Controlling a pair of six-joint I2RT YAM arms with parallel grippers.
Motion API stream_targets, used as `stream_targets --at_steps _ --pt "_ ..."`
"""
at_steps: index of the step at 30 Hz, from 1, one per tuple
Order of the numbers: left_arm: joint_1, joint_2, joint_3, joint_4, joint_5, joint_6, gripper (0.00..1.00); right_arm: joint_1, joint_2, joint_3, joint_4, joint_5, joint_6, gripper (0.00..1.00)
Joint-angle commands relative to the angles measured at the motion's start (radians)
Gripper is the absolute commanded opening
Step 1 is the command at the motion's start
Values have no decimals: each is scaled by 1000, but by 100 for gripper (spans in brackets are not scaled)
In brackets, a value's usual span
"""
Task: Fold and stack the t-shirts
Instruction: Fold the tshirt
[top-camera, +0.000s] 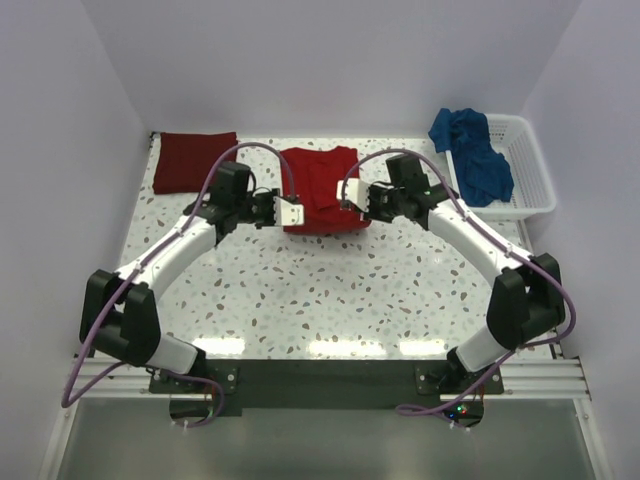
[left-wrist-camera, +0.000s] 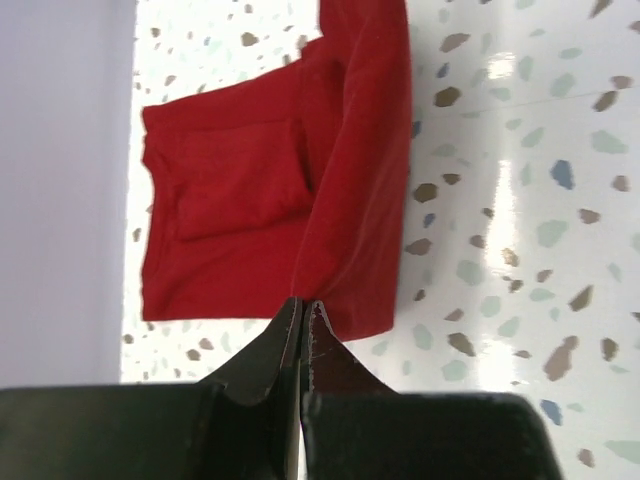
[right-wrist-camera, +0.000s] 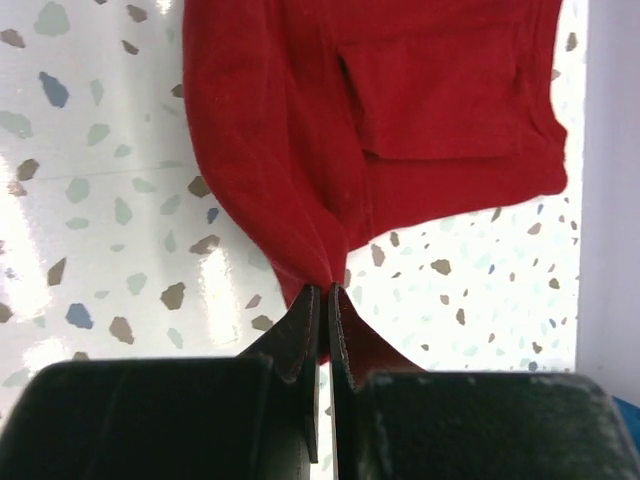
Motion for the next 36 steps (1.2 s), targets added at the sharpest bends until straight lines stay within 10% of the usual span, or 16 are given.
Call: stream_targets --at_steps 1,18,36 --pt "-13 -45 -25 -109 67 -5 0 7 -21 21 -138 -15 27 0" --pt "-198 -586 -248 -540 214 -217 0 208 -627 -260 -545 -63 -27 0" --pt "30 141 118 -274 160 -216 0 -100 -60 -20 -362 -150 -88 0"
